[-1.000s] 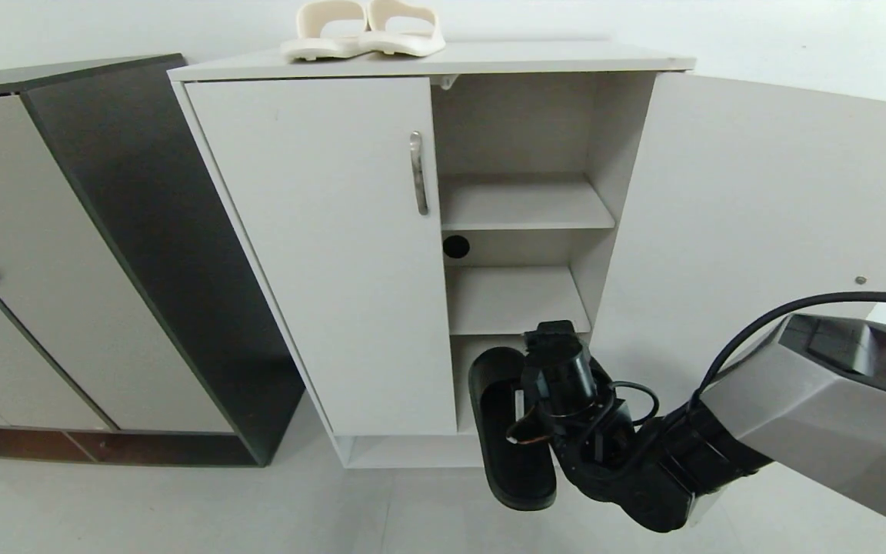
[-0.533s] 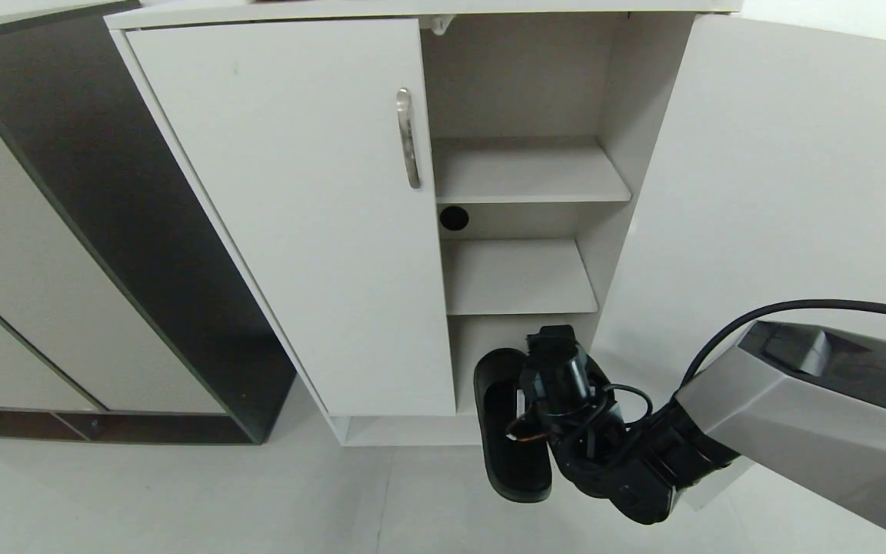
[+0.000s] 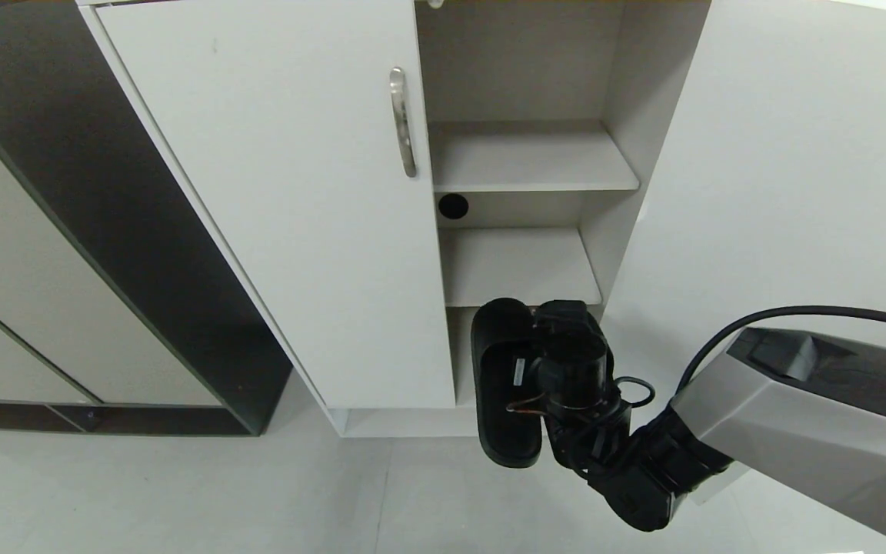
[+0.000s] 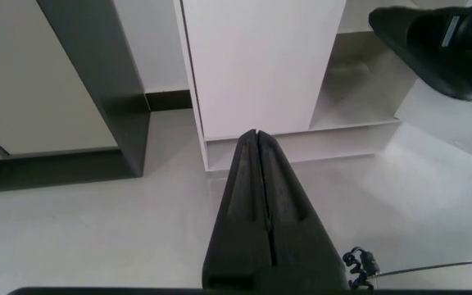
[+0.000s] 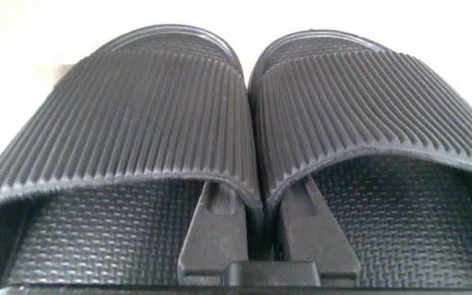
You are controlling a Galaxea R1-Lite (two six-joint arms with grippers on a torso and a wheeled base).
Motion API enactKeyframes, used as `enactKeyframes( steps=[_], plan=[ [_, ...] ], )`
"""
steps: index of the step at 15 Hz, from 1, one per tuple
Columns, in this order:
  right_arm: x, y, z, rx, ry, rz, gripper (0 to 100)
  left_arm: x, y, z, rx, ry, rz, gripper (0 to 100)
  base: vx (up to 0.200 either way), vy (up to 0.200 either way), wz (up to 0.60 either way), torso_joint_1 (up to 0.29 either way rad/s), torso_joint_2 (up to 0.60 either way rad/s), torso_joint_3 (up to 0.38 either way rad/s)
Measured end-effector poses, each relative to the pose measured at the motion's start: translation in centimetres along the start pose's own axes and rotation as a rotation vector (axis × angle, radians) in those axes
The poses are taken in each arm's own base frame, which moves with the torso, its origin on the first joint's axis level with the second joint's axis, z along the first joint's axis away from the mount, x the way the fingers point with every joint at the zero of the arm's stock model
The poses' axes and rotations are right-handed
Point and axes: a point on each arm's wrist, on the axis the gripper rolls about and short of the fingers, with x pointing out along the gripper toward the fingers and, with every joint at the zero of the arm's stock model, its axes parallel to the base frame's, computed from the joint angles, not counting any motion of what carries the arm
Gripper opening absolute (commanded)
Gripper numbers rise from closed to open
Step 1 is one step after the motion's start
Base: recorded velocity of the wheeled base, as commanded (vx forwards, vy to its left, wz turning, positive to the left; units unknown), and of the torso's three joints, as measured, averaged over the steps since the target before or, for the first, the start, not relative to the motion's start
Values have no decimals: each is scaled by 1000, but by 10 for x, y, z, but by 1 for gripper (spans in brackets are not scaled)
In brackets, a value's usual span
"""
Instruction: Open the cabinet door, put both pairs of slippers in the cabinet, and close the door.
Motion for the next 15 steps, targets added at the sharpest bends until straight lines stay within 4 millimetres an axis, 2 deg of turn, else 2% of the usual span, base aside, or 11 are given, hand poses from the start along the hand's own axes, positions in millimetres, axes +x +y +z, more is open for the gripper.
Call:
enactKeyframes(
  steps=[6,15],
  plan=[
    [0,-1,-5,-43,9,-3,0,0,0,0,0,0,0,0,0,0,0,0,0,0],
    [2,-2,-15,-77,26,-8,0,0,0,0,1,0,0,0,200,0,0,3,1,2]
  ],
)
